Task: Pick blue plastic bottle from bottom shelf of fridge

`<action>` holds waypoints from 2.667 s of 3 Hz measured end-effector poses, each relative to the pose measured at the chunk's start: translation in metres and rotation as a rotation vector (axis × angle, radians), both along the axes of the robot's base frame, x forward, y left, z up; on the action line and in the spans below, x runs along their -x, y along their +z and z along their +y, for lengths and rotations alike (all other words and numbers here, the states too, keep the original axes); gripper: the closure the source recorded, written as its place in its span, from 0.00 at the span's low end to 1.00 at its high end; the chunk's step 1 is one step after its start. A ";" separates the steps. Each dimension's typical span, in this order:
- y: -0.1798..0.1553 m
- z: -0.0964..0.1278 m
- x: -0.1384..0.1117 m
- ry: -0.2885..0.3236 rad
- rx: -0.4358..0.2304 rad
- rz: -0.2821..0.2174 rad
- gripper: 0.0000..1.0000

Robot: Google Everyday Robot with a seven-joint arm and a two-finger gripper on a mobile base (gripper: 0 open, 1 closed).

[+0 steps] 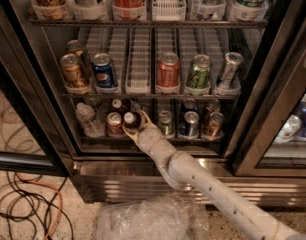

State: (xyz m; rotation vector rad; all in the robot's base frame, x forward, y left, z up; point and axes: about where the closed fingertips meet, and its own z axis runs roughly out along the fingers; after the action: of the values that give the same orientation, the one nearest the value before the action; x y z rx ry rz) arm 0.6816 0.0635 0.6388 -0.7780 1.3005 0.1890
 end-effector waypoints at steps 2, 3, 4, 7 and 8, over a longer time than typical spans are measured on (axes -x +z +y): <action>0.005 0.002 0.005 0.001 -0.011 -0.033 1.00; 0.005 0.002 0.005 0.001 -0.011 -0.033 1.00; 0.018 -0.001 0.010 -0.008 -0.024 -0.063 1.00; 0.132 -0.043 0.107 -0.155 -0.076 -0.414 1.00; 0.139 -0.073 0.143 -0.225 -0.061 -0.395 1.00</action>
Offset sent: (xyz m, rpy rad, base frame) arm -0.1169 0.0244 0.1064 0.2057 -0.6076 0.0156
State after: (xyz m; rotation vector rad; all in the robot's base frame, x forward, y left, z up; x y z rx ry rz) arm 0.5387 -0.0093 0.7777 -0.5761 0.9911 -0.1022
